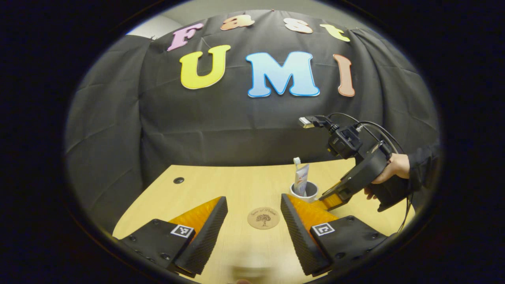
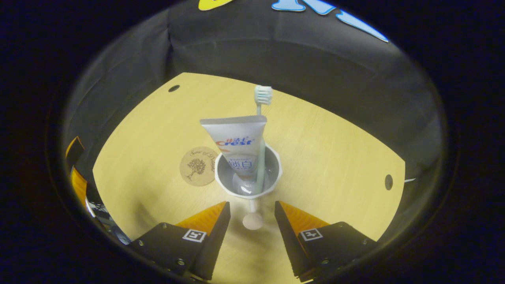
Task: Put the toothbrush and toothpaste on the desktop into the cup, then pick up the cup and place it on the coaster on the desktop.
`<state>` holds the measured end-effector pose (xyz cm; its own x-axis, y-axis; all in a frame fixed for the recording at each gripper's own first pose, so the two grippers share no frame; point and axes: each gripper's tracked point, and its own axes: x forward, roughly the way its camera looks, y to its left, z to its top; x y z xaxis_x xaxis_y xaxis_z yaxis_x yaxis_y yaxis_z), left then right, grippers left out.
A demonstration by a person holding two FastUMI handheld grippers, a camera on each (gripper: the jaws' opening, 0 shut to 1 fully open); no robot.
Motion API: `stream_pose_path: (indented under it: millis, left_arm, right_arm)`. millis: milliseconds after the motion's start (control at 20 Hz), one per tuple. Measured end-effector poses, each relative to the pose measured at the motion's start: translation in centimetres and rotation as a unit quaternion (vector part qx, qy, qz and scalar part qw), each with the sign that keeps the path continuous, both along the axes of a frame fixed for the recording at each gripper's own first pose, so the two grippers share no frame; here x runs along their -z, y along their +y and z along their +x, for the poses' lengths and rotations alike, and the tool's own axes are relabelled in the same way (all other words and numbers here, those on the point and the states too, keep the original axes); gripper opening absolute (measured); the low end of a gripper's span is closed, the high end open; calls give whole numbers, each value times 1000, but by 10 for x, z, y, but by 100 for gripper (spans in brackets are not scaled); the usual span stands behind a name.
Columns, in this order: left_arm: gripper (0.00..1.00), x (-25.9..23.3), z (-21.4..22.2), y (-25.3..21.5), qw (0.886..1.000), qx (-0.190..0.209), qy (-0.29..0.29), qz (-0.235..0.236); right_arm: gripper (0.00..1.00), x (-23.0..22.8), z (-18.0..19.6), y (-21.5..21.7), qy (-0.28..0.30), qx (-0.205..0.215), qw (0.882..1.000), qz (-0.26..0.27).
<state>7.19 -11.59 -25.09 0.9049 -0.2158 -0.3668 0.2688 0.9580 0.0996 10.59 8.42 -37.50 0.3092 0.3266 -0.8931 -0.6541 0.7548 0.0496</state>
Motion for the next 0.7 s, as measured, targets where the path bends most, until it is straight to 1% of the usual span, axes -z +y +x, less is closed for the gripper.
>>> stream_pose_path:
  millis: [150, 250, 350, 400, 450, 500, 550, 600, 700]
  left_arm:
    - [94, 3, -4, 9, 1000, -13, 5, -2]
    - [93, 4, -7, 15, 1000, -22, 7, -2]
    - [94, 5, -10, 20, 1000, -30, 9, -1]
    - [94, 6, -10, 23, 999, -34, 9, 0]
    - [94, 6, -11, 26, 999, -38, 10, -1]
    - [93, 7, -12, 29, 999, -42, 10, -2]
    - [94, 7, -12, 30, 999, -45, 11, -3]
    - [94, 7, -12, 31, 999, -48, 12, -4]
    - [94, 9, -12, 33, 998, -53, 14, -6]
  right_arm:
    - [71, 8, 0, 3, 9, -3, 1000, -6]
    - [68, 10, 1, 5, 12, -4, 1000, -8]
    - [55, 14, 3, 9, 17, 0, 1000, -7]
    - [44, 17, 2, 10, 24, 3, 1000, -8]
    - [40, 17, 0, 8, 31, 5, 999, -11]
    - [39, 22, 3, 6, 31, 10, 999, -19]
    - [32, 6, 3, 6, 30, 15, 999, -13]
    - [26, 26, 3, 8, 32, 14, 999, -13]
    - [21, 16, 2, 7, 31, 11, 999, -13]
